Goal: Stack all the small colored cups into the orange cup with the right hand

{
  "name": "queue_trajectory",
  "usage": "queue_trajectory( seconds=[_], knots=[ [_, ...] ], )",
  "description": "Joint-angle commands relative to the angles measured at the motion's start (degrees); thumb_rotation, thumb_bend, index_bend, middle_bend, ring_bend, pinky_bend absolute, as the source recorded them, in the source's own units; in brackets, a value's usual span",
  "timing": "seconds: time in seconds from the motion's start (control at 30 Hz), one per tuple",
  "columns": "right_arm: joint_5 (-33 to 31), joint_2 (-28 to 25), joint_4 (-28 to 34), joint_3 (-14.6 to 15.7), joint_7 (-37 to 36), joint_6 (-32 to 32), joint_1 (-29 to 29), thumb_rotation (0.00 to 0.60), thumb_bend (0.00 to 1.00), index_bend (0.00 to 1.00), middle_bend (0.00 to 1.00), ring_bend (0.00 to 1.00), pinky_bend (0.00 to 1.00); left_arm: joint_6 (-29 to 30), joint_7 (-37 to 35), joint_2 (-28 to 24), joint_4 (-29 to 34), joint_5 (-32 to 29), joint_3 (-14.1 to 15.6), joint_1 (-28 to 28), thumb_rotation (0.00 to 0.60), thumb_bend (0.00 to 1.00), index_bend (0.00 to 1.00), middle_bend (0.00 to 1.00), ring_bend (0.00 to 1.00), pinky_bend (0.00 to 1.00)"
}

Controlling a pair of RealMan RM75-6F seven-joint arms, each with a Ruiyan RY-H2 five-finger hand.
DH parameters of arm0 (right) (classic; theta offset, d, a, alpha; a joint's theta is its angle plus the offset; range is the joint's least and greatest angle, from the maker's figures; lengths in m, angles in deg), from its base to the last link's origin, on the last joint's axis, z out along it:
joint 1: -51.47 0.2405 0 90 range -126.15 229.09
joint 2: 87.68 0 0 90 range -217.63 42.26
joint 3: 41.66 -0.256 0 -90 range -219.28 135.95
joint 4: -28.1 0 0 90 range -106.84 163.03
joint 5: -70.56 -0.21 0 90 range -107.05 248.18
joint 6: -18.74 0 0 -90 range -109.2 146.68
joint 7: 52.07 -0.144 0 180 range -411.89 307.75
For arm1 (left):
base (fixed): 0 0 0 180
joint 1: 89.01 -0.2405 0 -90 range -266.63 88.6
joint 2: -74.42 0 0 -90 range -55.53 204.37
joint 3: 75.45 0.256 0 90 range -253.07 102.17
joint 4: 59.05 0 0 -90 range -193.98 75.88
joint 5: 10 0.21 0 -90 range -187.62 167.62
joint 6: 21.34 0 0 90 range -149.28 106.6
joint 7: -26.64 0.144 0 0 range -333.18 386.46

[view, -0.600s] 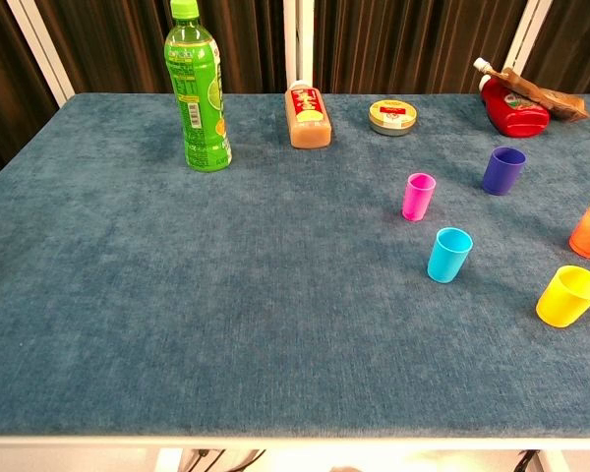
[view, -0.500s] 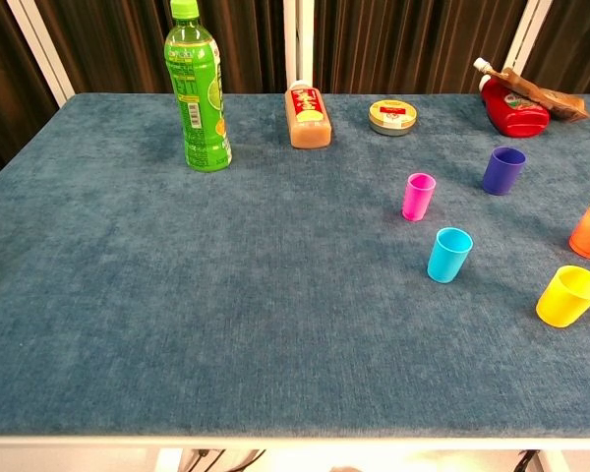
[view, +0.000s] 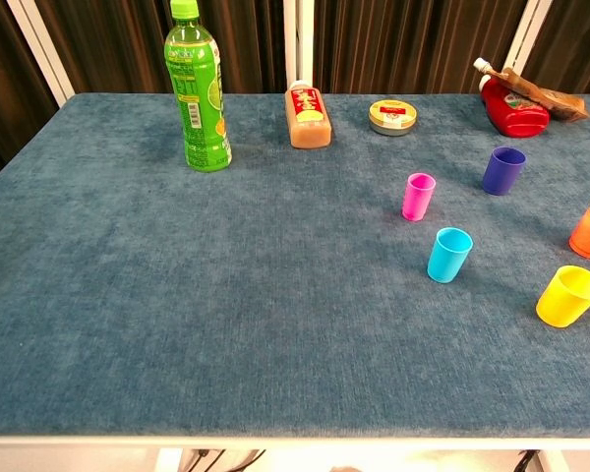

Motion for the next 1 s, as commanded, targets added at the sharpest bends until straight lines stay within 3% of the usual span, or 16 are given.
queue_trajectory(
  seconds=[0.03,0.2,0.5,0.8,1.0],
  knots=[
    [-2.74,-2.25,3.36,-3.34,3.78,-5.02,4.45,0.600,0.13,0.00,0.00,0.00,0.00,0.05,-0.36,0.31,-0.24,0.08,0.02,0.01,0.600,0.03,0.02,0.03,0.00,0.00],
    [-9.86,-2.39,4.60,-7.10,9.62,-15.71,12.24,0.600,0.13,0.00,0.01,0.00,0.00,0.20,0.03,0.49,-0.06,0.34,0.25,-0.13,0.600,0.03,0.02,0.03,0.00,0.00],
    [-24.62,3.31,1.71,-9.19,21.33,-27.57,22.71,0.600,0.13,0.00,0.01,0.00,0.00,0.73,1.65,-0.21,1.77,1.05,0.38,-0.27,0.600,0.03,0.02,0.03,0.00,0.00],
    [-35.31,10.95,-4.37,-8.05,29.31,-30.14,29.26,0.600,0.15,0.00,0.04,0.00,0.00,0.08,2.05,-0.33,1.59,1.28,0.85,-0.20,0.600,0.03,0.02,0.03,0.00,0.00],
    [-38.32,16.29,-10.15,-7.00,30.90,-30.83,32.40,0.600,0.15,0.00,0.08,0.00,0.00,0.54,2.00,-0.39,2.12,1.74,0.92,-0.34,0.600,0.03,0.02,0.03,0.00,0.00]
  ],
)
